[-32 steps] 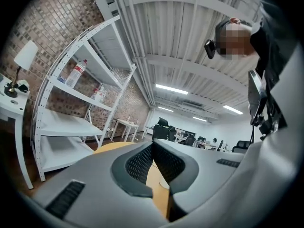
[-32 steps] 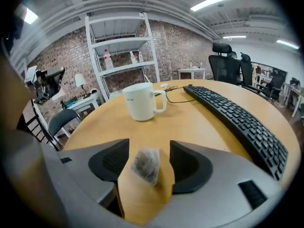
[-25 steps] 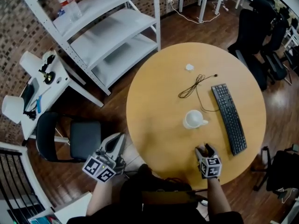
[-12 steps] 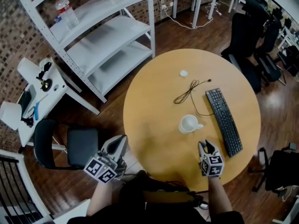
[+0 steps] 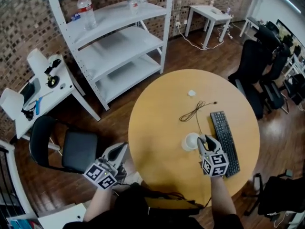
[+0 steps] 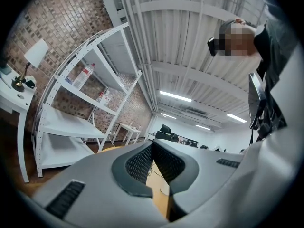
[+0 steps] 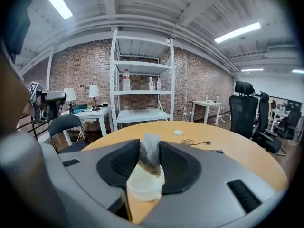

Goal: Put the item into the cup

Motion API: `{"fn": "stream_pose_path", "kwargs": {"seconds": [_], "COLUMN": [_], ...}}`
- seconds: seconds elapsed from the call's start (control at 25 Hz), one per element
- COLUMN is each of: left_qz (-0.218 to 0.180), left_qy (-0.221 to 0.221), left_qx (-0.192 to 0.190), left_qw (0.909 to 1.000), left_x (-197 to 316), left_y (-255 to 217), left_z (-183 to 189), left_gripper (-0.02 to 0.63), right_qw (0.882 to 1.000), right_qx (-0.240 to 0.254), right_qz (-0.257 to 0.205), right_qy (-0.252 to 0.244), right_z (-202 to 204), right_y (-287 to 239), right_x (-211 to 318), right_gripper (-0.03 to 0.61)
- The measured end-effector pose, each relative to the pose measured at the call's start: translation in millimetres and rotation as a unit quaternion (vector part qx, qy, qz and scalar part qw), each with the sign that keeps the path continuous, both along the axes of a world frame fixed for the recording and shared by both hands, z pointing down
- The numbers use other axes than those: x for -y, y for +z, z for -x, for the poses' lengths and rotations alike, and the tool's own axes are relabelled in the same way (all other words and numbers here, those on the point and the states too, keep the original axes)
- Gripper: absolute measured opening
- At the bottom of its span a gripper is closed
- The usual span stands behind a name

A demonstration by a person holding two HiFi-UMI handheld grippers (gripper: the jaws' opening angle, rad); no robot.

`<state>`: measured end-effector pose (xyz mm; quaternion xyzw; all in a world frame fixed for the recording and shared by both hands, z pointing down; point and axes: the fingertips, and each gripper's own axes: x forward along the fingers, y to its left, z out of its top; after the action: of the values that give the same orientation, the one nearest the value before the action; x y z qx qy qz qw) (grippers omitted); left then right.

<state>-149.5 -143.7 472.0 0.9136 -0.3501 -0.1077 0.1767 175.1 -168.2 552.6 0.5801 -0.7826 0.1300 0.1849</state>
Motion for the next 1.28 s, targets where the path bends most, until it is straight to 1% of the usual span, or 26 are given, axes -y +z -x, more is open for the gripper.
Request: {"fn": "stream_pose_path", "kwargs": {"seconds": [0.12,0.16,0.2,0.24,0.32,0.44,0.52,0.6,0.68,0.72,0.76,0.8,0.84,0.88,0.96,1.12,1.28], "left_qz": [0.003,0.004,0.005,0.006,0.007,0.007,0.004,-0.001,-0.007,-0.010,-0.014,-0.017,-0.020,-0.022,-0.025,-0.030,-0.037], "left_qy": [-0.007,-0.008,-0.010,-0.011,-0.012,-0.013,-0.008,0.002,0.018,0.026,0.033,0.041,0.048,0.056,0.071,0.107,0.139], "left_qx": [-0.008,-0.013,-0.017,-0.019,-0.020,-0.016,-0.011,-0.008,-0.005,-0.003,0.000,0.001,0.002,0.002,0.003,0.007,0.006], "left_qw": [0.9999,0.9999,0.9998,0.9997,0.9997,0.9998,0.9999,1.0000,0.9998,0.9996,0.9993,0.9990,0.9986,0.9982,0.9972,0.9938,0.9896], "left_x": [-1.9,-2.4,-3.2,-4.1,-5.4,-2.1,1.5,4.4,7.9,9.8,11.6,13.1,14.4,15.7,18.0,18.8,14.3], "left_y": [0.4,0.3,0.1,-0.2,-0.2,1.6,1.3,-1.7,-5.1,-6.9,-8.7,-10.5,-12.1,-13.3,-14.7,-16.6,-22.1], "left_z": [7.5,10.3,12.7,14.7,18.4,22.4,20.8,15.7,8.1,3.5,-1.7,-7.1,-12.5,-17.9,-29.8,-61.8,-89.5], "left_gripper": [-0.006,-0.006,-0.006,-0.006,-0.006,-0.006,-0.006,-0.006,-0.006,-0.006,-0.006,-0.006,-0.006,-0.006,-0.006,-0.006,-0.006], "right_qw": [1.000,1.000,0.999,0.999,0.999,1.000,0.999,0.998,0.996,0.994,0.990,0.986,0.981,0.976,0.967,0.948,0.938], "right_qx": [-0.004,-0.007,-0.009,-0.009,-0.003,0.014,0.036,0.062,0.081,0.092,0.106,0.120,0.131,0.137,0.142,0.160,0.152], "right_qz": [0.006,0.012,0.021,0.029,0.034,0.022,0.010,0.000,-0.024,-0.045,-0.071,-0.098,-0.123,-0.145,-0.176,-0.203,-0.207], "right_qy": [-0.016,-0.021,-0.025,-0.026,-0.023,-0.012,-0.002,0.013,0.032,0.043,0.054,0.065,0.077,0.090,0.119,0.183,0.235], "right_z": [10.6,13.2,15.0,16.1,16.6,15.4,12.3,5.7,-4.9,-12.0,-20.0,-28.3,-36.3,-44.0,-59.9,-94.1,-114.3], "right_y": [6.1,11.4,17.3,22.8,28.0,23.4,16.5,9.3,-3.1,-12.7,-24.0,-36.0,-48.1,-59.5,-77.4,-88.4,-85.5], "right_x": [9.3,11.0,11.8,11.9,10.6,7.2,1.8,-7.9,-20.8,-28.9,-38.8,-50.4,-63.2,-76.4,-101.4,-152.1,-192.7], "right_gripper": [0.132,0.141,0.159,0.210,0.221,0.221,0.222,0.221,0.221,0.221,0.193,0.178,0.178,0.171,0.138,0.090,0.012]}}
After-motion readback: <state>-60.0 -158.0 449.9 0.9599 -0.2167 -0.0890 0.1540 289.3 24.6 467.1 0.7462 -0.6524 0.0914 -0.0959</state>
